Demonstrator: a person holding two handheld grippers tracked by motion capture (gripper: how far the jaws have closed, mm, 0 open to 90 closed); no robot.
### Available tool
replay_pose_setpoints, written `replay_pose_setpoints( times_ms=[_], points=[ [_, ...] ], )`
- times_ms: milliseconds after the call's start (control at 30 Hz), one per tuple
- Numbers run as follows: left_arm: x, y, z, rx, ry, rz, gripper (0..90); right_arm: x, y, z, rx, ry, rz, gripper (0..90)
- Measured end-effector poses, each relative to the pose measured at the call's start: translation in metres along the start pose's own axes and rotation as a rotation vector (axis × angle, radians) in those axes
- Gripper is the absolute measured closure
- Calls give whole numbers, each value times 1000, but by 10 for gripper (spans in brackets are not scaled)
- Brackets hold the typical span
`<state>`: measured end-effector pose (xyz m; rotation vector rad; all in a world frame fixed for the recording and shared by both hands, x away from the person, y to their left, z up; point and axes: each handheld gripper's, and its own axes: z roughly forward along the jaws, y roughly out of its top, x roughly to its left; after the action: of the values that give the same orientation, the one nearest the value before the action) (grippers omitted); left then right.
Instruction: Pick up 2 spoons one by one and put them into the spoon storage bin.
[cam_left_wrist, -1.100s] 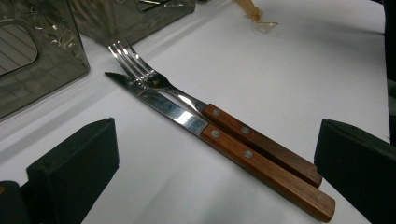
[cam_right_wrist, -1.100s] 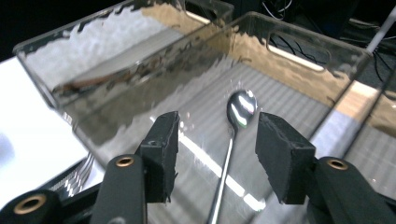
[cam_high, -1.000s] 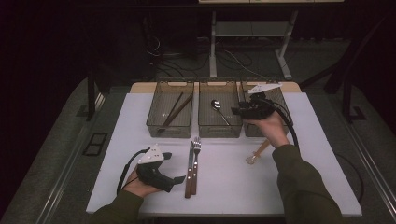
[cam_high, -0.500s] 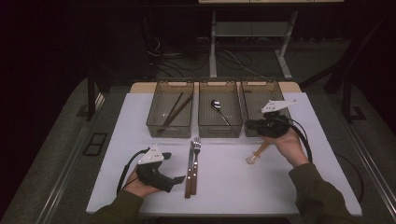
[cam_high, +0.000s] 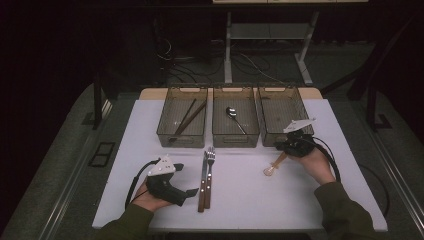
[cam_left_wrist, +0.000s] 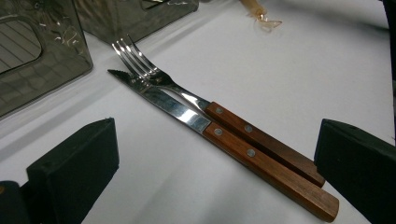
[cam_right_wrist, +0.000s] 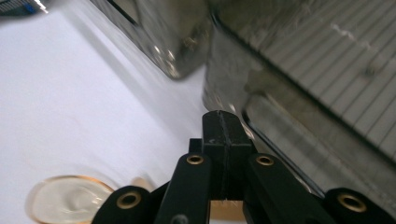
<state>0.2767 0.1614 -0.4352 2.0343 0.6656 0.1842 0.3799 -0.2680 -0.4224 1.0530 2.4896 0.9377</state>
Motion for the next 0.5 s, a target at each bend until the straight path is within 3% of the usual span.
replay_pose_setpoints(
  times_ms=[500],
  points=[
    [-1,0,1,3,-8,4,0,-2,-7,15,110,-59,-28,900]
  ],
)
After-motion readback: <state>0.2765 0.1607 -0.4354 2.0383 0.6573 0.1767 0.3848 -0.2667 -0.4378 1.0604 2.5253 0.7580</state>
